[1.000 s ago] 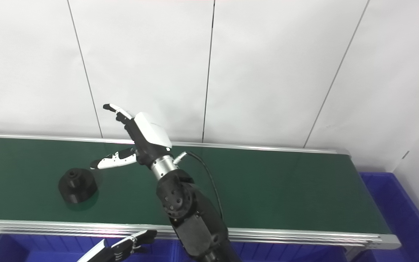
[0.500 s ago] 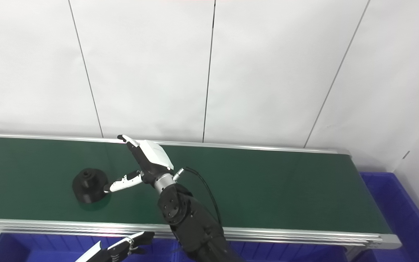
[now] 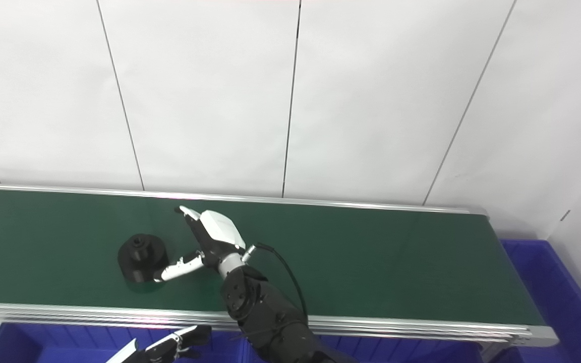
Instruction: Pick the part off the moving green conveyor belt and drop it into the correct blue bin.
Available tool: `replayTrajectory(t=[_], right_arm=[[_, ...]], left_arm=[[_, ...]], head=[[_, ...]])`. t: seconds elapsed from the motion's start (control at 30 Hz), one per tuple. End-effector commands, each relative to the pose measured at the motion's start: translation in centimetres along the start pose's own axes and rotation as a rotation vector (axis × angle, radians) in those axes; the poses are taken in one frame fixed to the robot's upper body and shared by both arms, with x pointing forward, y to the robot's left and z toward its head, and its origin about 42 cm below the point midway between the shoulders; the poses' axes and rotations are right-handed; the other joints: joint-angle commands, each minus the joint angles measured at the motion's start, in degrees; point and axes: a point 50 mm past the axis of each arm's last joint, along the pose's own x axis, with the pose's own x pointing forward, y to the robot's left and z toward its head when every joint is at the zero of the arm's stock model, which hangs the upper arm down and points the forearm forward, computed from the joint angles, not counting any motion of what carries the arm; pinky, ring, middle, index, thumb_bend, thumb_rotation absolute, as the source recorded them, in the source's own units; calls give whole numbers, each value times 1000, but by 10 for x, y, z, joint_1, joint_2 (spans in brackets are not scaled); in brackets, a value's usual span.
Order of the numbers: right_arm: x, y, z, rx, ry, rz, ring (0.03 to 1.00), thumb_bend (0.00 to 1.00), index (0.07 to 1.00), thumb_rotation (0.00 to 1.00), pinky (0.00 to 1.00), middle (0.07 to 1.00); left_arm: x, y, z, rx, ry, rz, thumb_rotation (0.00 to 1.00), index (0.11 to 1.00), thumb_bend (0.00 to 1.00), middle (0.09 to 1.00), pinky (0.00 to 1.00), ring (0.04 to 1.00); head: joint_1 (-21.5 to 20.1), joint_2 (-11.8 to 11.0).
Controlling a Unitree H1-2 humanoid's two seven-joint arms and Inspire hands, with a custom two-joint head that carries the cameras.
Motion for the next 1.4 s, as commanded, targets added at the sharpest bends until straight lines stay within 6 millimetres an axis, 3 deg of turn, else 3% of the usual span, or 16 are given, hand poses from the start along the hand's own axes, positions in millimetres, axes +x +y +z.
replayTrajectory(t=[0.0,0.33,0.7,1.07,1.27,1.3,1.33,1.37], right_arm=[[13,-13,36,2,-119,-58,888,970,939,307,813,932],[7,7,24,-21,-55,-40,872,991,917,303,789,914],[7,21,39,-41,-53,-57,818,976,823,288,747,843],[6,28,45,-29,-67,-83,697,954,700,160,633,712],[5,29,44,-32,-64,-92,618,829,627,8,572,638],[5,29,43,-31,-61,-98,604,647,547,49,561,605],[4,29,42,-33,-59,-103,591,566,506,15,548,537],[4,29,41,-37,-57,-107,590,558,502,12,547,530]], left_arm=[[1,5,13,28,-73,8,448,905,576,928,826,899],[-8,2,15,12,-72,8,441,899,585,926,821,895],[-22,5,16,-3,-64,36,449,877,604,908,798,869],[-39,4,23,-34,-78,82,403,859,606,895,814,876],[-40,6,25,-35,-85,89,382,860,594,897,814,876],[-39,6,25,-34,-86,88,383,861,594,897,815,877],[-39,7,25,-34,-88,88,387,862,597,898,820,881],[-38,8,25,-34,-91,88,387,863,598,898,821,882]], head=[[2,1],[5,8],[19,12],[33,16],[32,17],[31,17],[31,17],[31,17]])
